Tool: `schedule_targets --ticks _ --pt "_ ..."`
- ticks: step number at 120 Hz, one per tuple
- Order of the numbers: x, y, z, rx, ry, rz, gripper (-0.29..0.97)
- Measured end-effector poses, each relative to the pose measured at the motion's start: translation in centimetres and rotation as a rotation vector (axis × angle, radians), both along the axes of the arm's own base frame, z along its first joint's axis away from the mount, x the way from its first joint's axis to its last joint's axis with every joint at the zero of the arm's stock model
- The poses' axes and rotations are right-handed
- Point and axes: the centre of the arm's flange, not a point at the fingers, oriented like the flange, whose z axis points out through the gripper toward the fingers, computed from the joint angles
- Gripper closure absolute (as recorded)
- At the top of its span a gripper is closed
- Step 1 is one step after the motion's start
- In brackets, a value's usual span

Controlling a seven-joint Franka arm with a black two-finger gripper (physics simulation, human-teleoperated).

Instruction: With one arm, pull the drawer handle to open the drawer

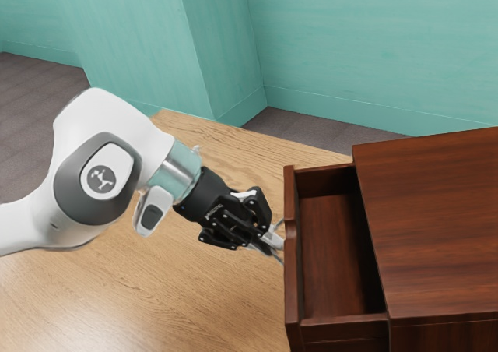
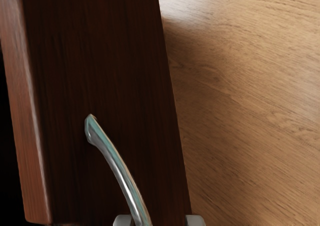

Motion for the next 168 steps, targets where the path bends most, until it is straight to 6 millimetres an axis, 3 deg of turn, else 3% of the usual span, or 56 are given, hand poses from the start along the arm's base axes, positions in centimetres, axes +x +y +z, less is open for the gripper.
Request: schedule_targets --ticks 63,92,123,141,148,154,168 --pt "-2.4 5.5 -0.9 0.001 0.011 0.049 0.62" --pt "-3.2 6.5 -0.8 -0.006 0.009 0.055 0.63" --pt "-3.3 7.2 -0.4 -0.009 0.005 0.062 0.5" --pt "-4.5 8.6 2.5 0.0 -0.047 0.058 0.46" --pt "-4.6 10.1 5.1 0.033 -0.083 0.068 0.45" --pt "-3.8 11.3 8.6 0.105 -0.113 0.079 0.44" --pt "-1.5 12.2 13.9 0.261 -0.084 0.123 0.36"
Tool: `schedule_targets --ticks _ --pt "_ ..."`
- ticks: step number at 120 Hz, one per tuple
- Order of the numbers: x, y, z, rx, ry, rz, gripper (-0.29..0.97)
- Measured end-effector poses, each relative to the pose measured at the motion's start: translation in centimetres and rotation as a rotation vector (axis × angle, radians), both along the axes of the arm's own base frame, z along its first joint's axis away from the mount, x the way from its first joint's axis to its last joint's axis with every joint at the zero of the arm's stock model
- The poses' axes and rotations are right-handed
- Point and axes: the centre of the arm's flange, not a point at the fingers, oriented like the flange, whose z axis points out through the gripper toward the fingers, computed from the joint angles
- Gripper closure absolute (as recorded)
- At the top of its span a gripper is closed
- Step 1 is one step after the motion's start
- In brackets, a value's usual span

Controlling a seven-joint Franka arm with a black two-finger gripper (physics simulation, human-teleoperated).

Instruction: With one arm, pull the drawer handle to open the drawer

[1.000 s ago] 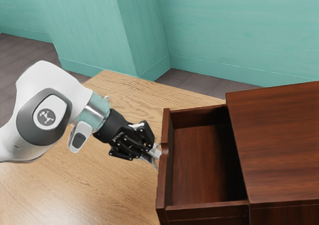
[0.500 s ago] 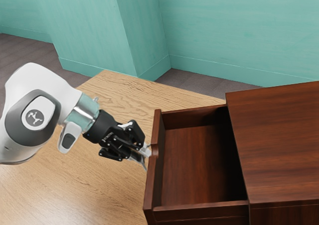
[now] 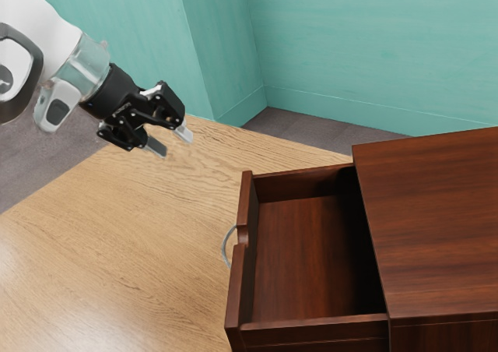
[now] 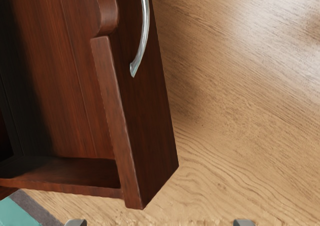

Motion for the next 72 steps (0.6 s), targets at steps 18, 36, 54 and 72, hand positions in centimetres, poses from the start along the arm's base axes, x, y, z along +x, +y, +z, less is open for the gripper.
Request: schedule_targets --ticks 18,36,54,72 --pt "4.5 -2.4 3.3 0.155 0.147 0.158 0.18" --pt "6.9 -4.5 2.4 0.182 0.335 0.437 0.09" --pt "6.0 -5.8 1.3 0.122 0.456 0.667 0.04" --pt "5.5 -5.1 0.9 0.061 0.521 0.878 0.02"
